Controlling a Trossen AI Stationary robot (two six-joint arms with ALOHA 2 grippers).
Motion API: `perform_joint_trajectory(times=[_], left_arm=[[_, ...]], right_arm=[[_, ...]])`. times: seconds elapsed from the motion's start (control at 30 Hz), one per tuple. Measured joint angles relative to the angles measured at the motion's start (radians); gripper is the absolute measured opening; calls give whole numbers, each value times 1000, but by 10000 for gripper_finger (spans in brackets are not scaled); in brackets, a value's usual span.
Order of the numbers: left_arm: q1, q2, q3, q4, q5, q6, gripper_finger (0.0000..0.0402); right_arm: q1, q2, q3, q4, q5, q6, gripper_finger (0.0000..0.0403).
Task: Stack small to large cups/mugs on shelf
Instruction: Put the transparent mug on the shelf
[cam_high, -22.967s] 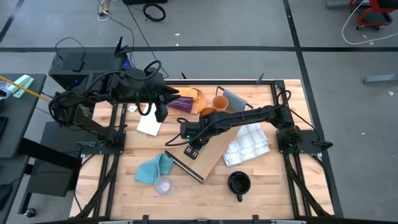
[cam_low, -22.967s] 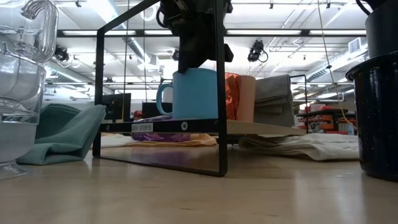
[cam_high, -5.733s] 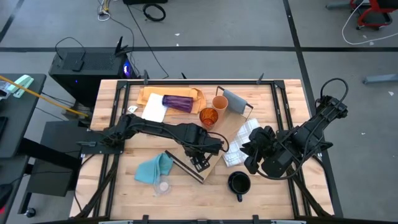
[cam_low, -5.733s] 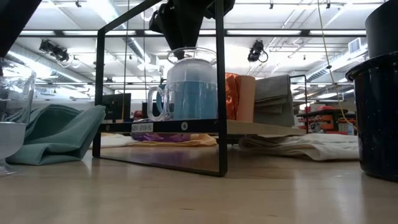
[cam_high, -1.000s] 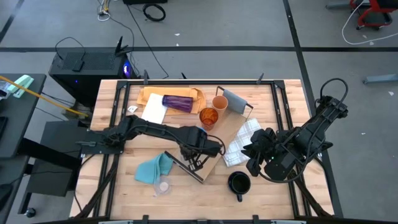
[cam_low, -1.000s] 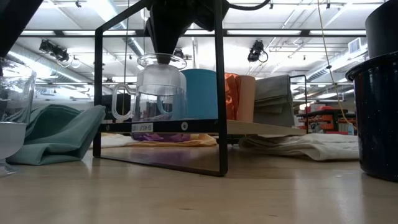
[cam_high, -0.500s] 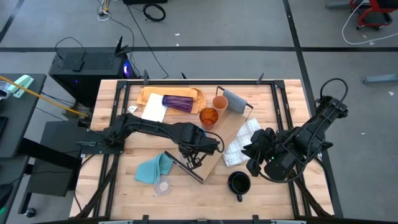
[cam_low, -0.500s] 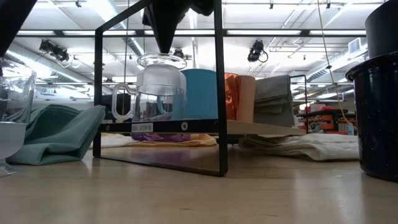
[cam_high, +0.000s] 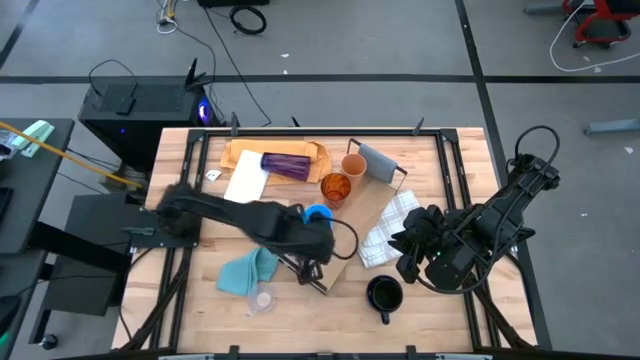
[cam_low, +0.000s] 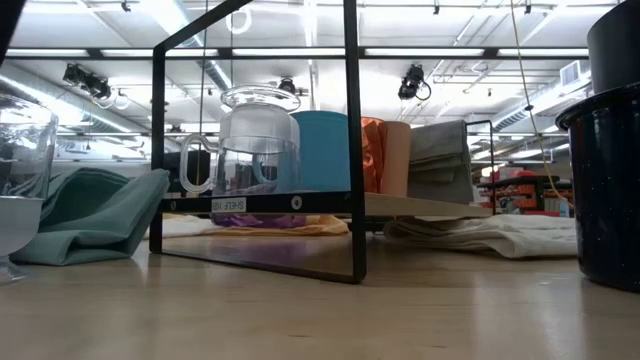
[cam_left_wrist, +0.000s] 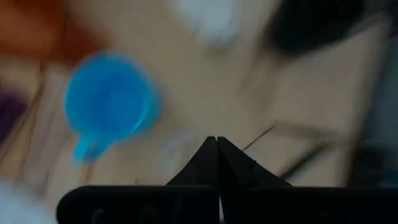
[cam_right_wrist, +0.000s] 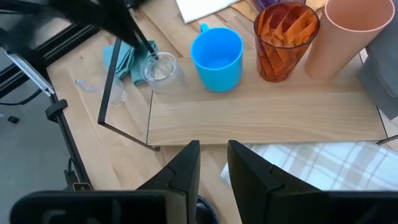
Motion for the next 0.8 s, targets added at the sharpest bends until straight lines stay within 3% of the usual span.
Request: perform_joint_trajectory(times=[0.1, 0.33, 0.4, 0.47, 0.6, 0.8], left_arm=[[-21, -95, 1, 159, -58, 27, 1], [-12, -325, 1, 188, -270, 148, 0], [-17, -373, 1, 297, -294, 229, 0], [-35, -401, 1, 455, -257, 329, 0], [-64, -371, 3, 743, -90, 479, 0], [-74, -237, -1, 831, 61, 494, 0]], right_arm=[[0, 0, 0, -1, 0, 0, 89], [0, 0, 0, 2, 0, 8, 89], [0, 0, 0, 3, 0, 10, 89], [0, 0, 0, 3, 1, 7, 89], [0, 0, 0, 3, 22, 1, 89], [-1, 0, 0, 0, 23, 1, 89]])
